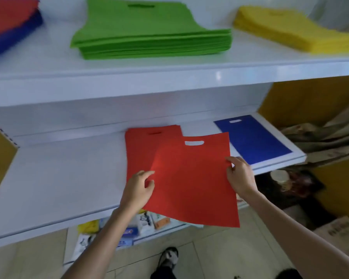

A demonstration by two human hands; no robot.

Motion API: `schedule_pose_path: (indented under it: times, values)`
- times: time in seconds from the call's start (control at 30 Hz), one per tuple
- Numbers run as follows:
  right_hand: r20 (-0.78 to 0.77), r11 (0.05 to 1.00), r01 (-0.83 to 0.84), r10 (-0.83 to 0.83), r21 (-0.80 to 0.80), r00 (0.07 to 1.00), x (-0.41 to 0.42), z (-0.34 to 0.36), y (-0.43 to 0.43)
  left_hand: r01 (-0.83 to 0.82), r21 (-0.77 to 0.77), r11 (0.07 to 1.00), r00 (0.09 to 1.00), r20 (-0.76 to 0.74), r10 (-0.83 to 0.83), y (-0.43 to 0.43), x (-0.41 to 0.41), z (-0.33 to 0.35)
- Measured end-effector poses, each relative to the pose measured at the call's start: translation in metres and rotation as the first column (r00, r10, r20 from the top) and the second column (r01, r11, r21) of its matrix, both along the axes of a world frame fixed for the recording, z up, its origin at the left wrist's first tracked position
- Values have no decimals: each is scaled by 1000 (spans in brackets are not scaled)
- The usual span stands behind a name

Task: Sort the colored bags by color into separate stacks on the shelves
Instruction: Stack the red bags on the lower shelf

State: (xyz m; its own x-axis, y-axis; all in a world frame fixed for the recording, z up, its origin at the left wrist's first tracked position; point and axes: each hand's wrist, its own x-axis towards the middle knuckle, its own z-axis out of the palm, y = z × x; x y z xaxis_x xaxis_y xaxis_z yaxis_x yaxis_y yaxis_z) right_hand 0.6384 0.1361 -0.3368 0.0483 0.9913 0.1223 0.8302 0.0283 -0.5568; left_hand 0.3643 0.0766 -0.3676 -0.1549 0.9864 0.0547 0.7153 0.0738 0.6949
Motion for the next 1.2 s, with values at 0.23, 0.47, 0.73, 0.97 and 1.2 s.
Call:
schedule_pose_path:
  times: [0.23,0.47,0.73,0.97,1.2]
  values:
    - [51,977,-202,199,63,979,-75,-64,92,-142,20,990,988,-52,143,48,-61,-55]
    - [327,952,-275,304,-133,895,-106,-111,141,-213,-50,976,961,-189,200,71,-75,-88]
    - [246,958,-195,245,-208,938,-109,-119,143,-185,-166,968,982,-76,175,76,-66,-84]
    - [388,926,-237,342,-294,856,-111,-110,151,-208,-215,954,944,-300,138,84,-69,-77]
    - [442,951,-251,307,-182,843,-105,-93,125,-208,-238,949,931,-346,117,73,-64,-57]
